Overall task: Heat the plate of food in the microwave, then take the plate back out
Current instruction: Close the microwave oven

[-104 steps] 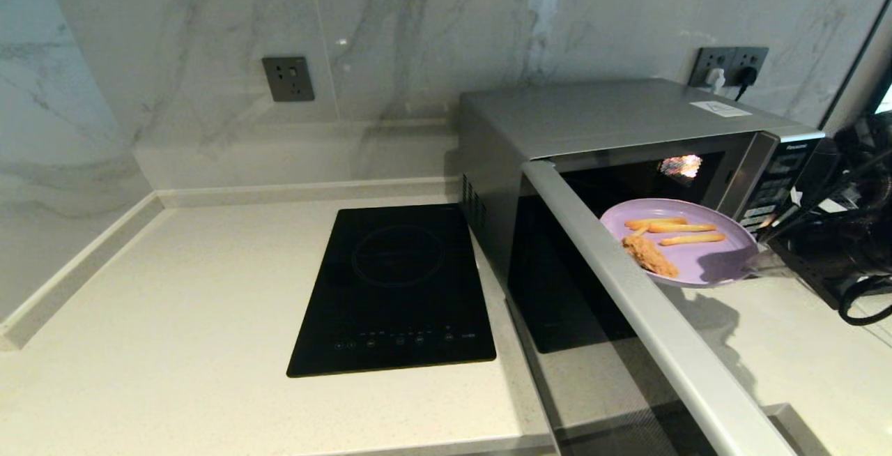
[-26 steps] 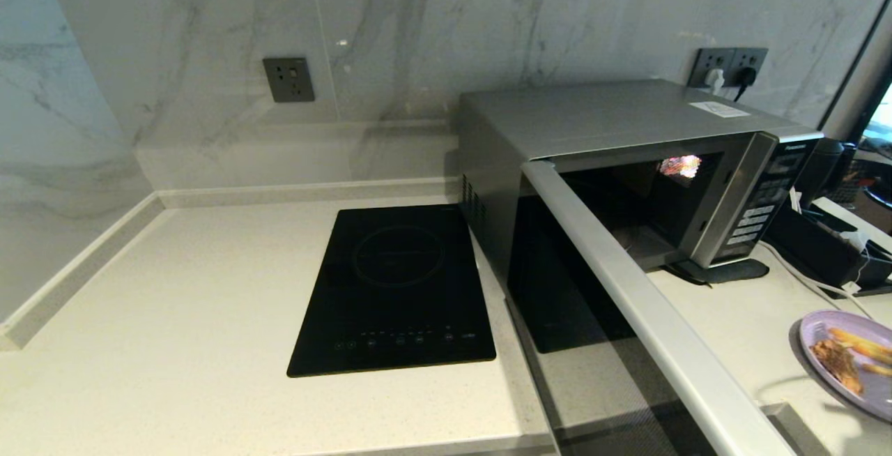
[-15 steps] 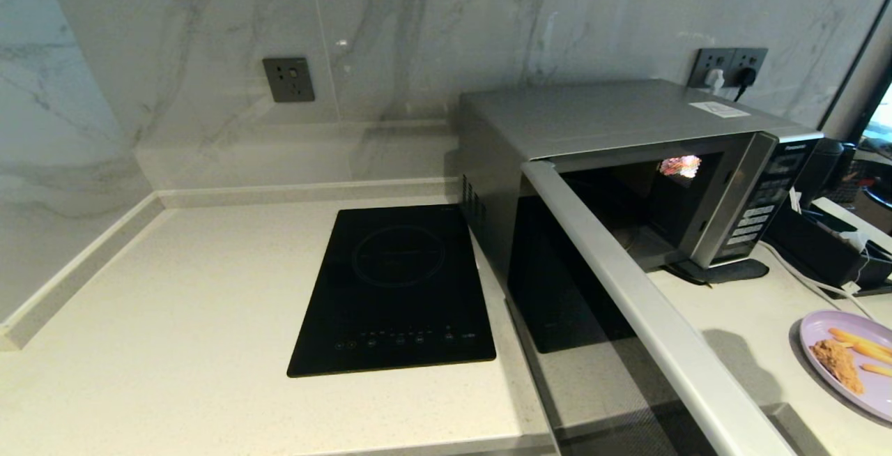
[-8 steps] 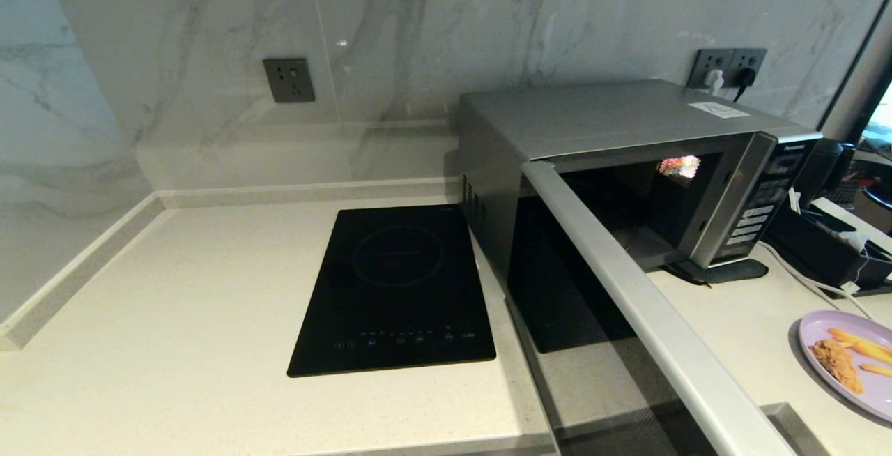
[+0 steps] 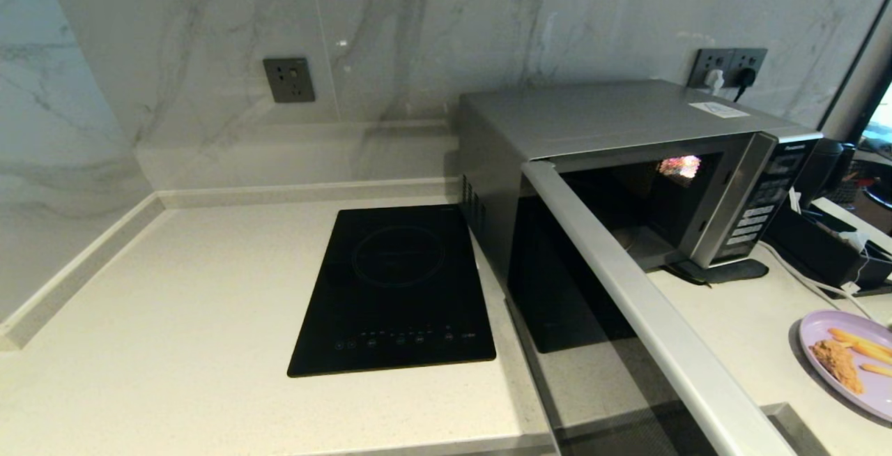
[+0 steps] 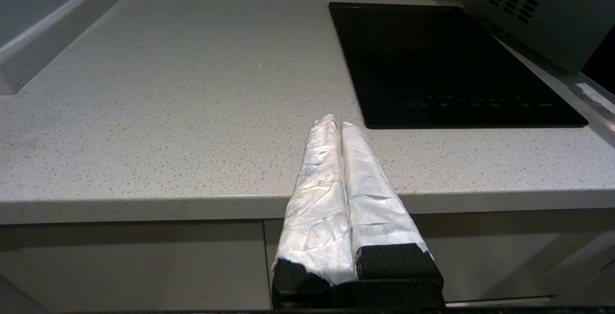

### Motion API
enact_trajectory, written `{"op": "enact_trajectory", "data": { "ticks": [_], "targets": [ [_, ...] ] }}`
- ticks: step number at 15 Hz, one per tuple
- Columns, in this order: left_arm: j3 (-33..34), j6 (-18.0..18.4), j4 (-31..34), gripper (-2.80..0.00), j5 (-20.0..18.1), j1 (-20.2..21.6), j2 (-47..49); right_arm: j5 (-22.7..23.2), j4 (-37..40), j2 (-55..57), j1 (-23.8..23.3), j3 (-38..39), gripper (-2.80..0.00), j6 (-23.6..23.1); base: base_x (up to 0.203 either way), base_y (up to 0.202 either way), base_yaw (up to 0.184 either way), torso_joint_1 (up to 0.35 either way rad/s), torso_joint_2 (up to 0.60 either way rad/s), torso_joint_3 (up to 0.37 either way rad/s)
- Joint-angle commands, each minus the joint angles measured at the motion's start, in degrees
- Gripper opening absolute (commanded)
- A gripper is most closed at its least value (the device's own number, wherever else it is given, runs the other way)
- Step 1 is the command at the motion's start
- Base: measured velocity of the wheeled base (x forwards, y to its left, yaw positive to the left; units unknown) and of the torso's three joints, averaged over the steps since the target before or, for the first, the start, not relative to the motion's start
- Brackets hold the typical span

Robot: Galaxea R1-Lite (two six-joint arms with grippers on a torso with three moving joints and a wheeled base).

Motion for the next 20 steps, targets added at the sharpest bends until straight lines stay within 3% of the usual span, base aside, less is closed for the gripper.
{"op": "enact_trajectory", "data": {
  "ticks": [1,4,7,10,14,20],
  "targets": [
    [0.00,-0.03,-0.02,-2.80,0.03,0.01,0.04,-3.38,0.09,4.45,3.67,-1.21,-2.80,0.36,0.000,0.000,0.000,0.000,0.00,0.000],
    [0.00,-0.03,-0.02,-2.80,0.03,0.01,0.04,-13.67,-4.08,7.47,9.89,-1.23,-2.80,2.87,0.000,0.000,0.000,0.000,0.00,0.000],
    [0.00,-0.03,-0.02,-2.80,0.03,0.01,0.04,-20.39,-5.65,8.81,16.83,-1.23,-2.80,3.89,0.000,0.000,0.000,0.000,0.00,0.000],
    [0.00,-0.03,-0.02,-2.80,0.03,0.01,0.04,-26.01,-8.79,10.04,21.96,-1.32,-2.80,8.83,0.000,0.000,0.000,0.000,0.00,0.000],
    [0.00,-0.03,-0.02,-2.80,0.03,0.01,0.04,-26.80,-8.67,10.61,22.42,-1.23,-2.80,9.92,0.000,0.000,0.000,0.000,0.00,0.000],
    [0.00,-0.05,-0.02,-2.80,0.03,0.01,0.04,-32.09,-6.74,12.37,22.42,-1.06,-2.80,12.28,0.000,0.000,0.000,0.000,0.00,0.000]
  ]
}}
